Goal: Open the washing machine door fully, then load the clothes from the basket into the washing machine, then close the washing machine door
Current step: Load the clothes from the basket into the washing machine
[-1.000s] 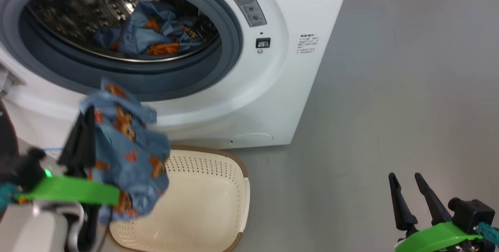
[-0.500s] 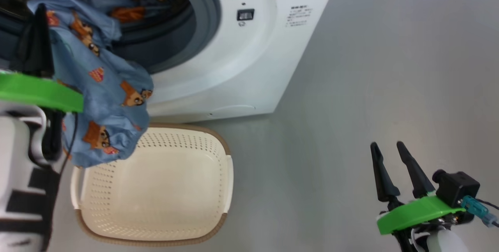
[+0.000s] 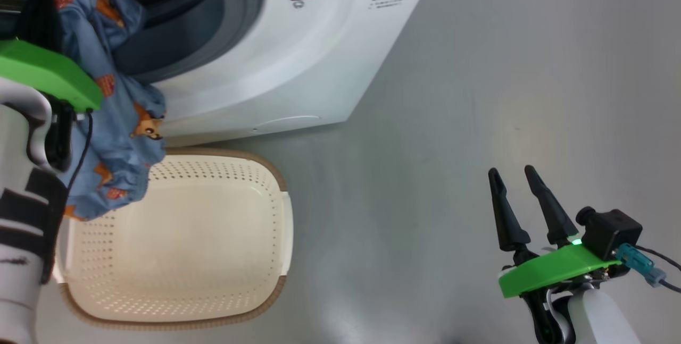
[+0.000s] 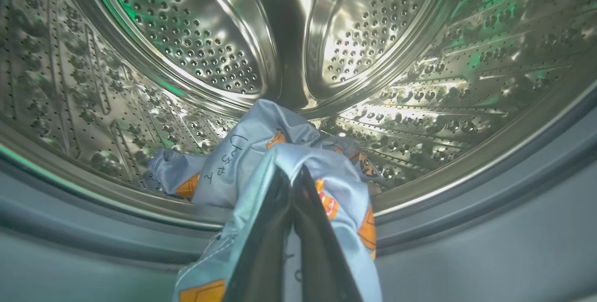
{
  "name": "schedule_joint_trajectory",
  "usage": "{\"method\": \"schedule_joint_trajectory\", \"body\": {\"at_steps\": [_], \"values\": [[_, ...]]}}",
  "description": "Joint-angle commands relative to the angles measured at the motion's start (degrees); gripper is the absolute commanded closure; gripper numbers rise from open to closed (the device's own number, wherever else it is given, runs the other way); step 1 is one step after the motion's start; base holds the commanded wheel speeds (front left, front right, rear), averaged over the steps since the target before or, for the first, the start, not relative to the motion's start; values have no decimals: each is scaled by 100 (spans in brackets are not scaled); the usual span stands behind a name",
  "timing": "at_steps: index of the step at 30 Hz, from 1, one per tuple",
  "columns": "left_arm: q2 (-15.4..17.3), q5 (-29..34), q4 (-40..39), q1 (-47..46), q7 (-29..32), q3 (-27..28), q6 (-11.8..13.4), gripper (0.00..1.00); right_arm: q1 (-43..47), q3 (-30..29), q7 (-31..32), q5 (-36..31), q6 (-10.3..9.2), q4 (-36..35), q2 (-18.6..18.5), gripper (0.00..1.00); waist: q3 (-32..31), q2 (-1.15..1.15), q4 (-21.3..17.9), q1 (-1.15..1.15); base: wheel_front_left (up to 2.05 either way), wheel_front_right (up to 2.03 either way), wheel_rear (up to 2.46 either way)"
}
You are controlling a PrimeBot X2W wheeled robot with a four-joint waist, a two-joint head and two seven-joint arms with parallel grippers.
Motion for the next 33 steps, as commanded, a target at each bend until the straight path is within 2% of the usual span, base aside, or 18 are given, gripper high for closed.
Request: {"method": "schedule_joint_trajectory", "body": {"at_steps": [1, 7, 13, 16, 19, 23, 27, 33], "values": [[302, -69, 41, -262, -29, 30, -9, 100, -20, 183, -27, -56, 9, -118, 8, 0, 111, 0, -115, 0, 0, 0, 0], [369, -258, 574, -707, -29, -367, -9, 100, -60, 298, -27, 54, 9, -113, 17, 0, 186, 0, -256, 0, 0, 0, 0], [527, -101, 256, -968, -29, -224, -9, 100, -86, 363, -27, 151, 9, -114, 18, 0, 239, 0, -352, 0, 0, 0, 0], [586, 400, -501, -975, -29, 334, 5, 100, -128, 394, -27, 206, 9, -132, 18, 0, 309, 0, -400, 0, 0, 0, 0], [510, 813, -1064, -830, -29, 844, 25, 100, -160, 422, -27, 242, 9, -146, 18, 0, 353, 0, -427, 0, 0, 0, 0], [342, 1230, -1458, -580, -29, 1337, 10, 100, -182, 453, -27, 273, 9, -157, 19, 0, 381, 0, -453, 0, 0, 0, 0], [225, 1357, -1206, -421, -29, 1430, -2, 100, -174, 461, -27, 287, 9, -152, 19, 0, 366, 0, -455, 0, 0, 0, 0], [192, 1148, -427, -467, -29, 972, -7, 98, -143, 476, -27, 301, 9, -125, 19, 0, 318, 0, -440, 0, 0, 0, 0]]}}
